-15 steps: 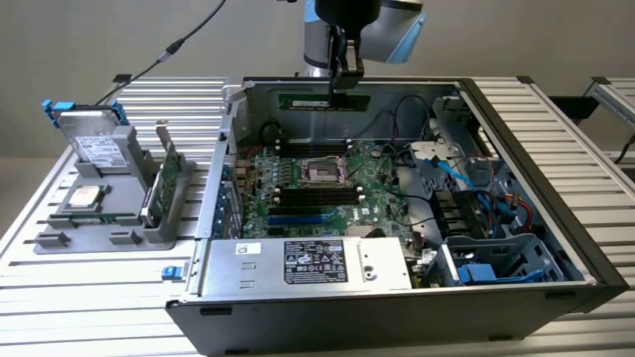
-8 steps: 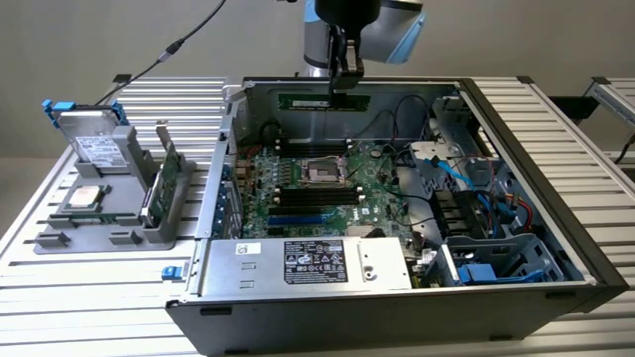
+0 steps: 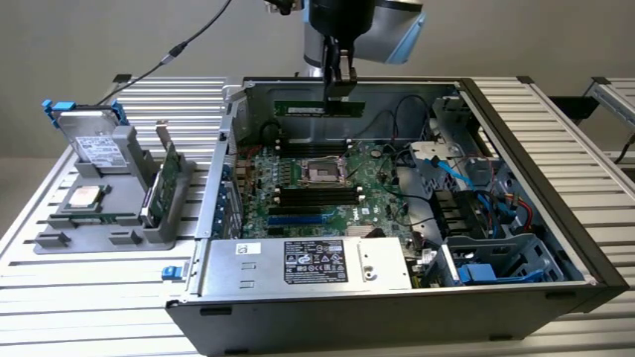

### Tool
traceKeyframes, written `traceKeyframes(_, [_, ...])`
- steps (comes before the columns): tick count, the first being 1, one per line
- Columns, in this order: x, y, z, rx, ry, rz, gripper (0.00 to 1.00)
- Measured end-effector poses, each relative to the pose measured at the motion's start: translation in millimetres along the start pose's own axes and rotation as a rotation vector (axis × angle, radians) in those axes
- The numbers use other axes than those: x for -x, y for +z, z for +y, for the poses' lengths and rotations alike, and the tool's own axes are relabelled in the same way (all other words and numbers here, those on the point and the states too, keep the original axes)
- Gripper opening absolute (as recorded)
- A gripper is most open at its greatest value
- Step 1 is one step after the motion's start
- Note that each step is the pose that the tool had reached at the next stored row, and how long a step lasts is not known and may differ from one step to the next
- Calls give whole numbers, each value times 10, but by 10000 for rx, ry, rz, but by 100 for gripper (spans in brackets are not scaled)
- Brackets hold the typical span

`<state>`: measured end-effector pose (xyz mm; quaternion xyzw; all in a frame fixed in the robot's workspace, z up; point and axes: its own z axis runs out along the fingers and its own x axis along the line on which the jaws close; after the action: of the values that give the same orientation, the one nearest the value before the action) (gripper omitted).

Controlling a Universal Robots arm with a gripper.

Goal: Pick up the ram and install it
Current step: 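Insert the ram into the slot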

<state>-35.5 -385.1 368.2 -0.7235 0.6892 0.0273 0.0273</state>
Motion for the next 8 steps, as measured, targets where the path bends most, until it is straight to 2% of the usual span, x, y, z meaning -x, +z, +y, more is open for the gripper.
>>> traceKeyframes(8, [-34,143,8,1,-1,1,13])
